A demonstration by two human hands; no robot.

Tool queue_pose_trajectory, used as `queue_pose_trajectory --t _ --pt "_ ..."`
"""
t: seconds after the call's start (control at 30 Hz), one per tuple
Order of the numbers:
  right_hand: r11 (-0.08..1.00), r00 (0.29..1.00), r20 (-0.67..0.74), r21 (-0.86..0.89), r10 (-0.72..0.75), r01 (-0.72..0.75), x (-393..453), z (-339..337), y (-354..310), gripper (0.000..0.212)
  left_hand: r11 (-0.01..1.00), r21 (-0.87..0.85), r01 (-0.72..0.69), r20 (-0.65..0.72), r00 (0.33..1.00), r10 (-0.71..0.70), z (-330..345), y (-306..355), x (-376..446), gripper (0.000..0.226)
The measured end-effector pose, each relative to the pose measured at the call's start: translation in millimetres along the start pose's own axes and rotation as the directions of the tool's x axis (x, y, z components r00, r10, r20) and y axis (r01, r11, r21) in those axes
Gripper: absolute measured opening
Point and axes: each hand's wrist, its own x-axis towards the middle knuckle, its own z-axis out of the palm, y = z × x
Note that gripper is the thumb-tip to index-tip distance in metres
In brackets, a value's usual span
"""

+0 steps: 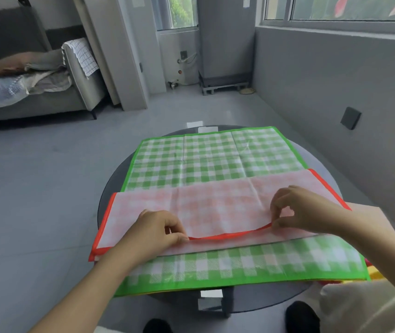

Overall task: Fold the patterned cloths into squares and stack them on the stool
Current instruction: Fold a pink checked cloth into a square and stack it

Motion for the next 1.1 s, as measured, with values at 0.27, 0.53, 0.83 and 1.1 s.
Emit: queue_pose_trajectory --t 0.27,0.53,0.83,1.1 --pt "0.998 1.000 0.021 0.061 -0.009 0.007 -7.0 9.0 3.5 0.013 0.988 -0.148 0.032 0.078 0.997 -0.020 4.9 -0.5 -6.3 0.010" --pt "0.995 0.998 0.058 0.100 0.015 -0.021 -8.4 13.4 3.7 0.019 0.987 -0.143 0.079 0.163 0.985 -0.055 3.7 0.7 -4.6 0.017" --pt "0.993 0.996 0.079 0.110 0.041 -0.050 -9.0 14.5 0.8 0.022 0.996 -0.043 0.078 0.219 0.973 -0.066 1.9 7.3 3.6 0.020" --pt "0.994 0.996 0.076 0.099 0.035 -0.042 -10.3 13.1 -0.3 0.021 0.991 0.087 -0.102 -0.050 0.993 0.106 26.7 37.4 48.3 0.019"
